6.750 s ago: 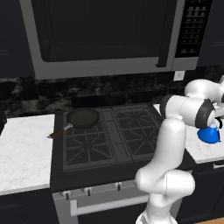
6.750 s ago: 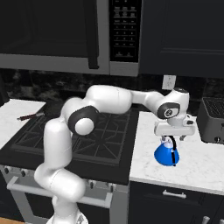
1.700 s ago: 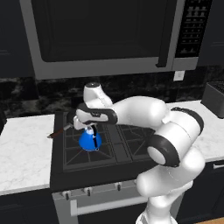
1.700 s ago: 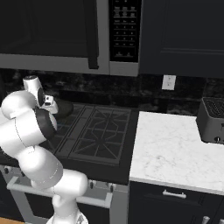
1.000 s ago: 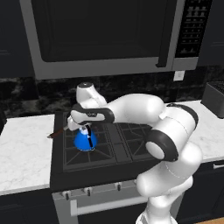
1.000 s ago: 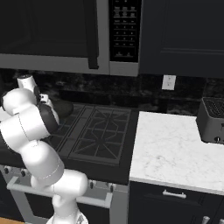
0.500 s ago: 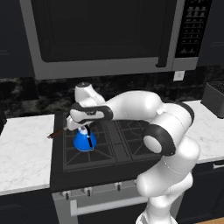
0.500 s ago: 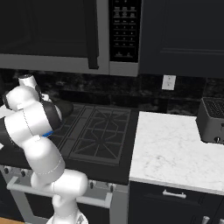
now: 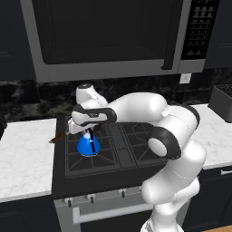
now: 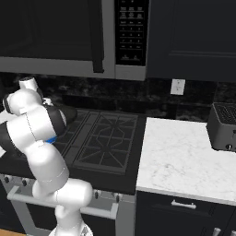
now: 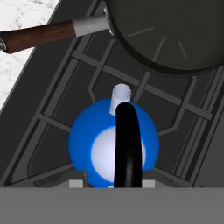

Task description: Pick the kettle from the counter and place it on a stove burner. Then turn the burner on.

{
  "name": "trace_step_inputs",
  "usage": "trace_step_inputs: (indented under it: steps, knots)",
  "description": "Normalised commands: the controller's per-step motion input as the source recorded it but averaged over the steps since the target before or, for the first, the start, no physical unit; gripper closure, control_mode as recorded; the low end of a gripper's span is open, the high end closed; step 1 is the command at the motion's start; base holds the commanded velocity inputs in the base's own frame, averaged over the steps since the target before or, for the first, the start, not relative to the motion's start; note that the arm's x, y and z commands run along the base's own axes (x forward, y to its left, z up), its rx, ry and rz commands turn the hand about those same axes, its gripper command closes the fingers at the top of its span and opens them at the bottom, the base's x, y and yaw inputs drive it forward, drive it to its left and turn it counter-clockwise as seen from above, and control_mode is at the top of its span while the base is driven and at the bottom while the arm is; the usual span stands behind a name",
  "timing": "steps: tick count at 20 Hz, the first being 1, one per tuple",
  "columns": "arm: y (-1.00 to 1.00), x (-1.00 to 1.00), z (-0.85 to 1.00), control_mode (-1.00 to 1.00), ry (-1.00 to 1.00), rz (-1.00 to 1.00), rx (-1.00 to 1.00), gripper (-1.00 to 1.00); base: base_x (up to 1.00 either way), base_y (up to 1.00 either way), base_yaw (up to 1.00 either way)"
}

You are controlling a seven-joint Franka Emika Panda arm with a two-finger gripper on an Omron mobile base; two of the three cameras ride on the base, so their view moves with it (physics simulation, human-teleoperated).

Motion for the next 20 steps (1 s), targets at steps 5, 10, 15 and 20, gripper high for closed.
trace_step_inputs:
  steps: [5, 10, 15, 20]
  knots:
    - [-0.01, -0.24, 0.00, -1.00, 0.00, 0.00, 0.00, -1.00, 0.00, 0.00, 0.00]
    - [0.00, -0.46, 0.21, -1.00, 0.00, 0.00, 0.00, -1.00, 0.00, 0.00, 0.00]
    - [0.00, -0.86, 0.37, -1.00, -0.01, -0.02, 0.00, -1.00, 0.00, 0.00, 0.00]
    - [0.11, -0.92, 0.12, -1.00, -0.12, -0.04, 0.00, -1.00, 0.00, 0.00, 0.00]
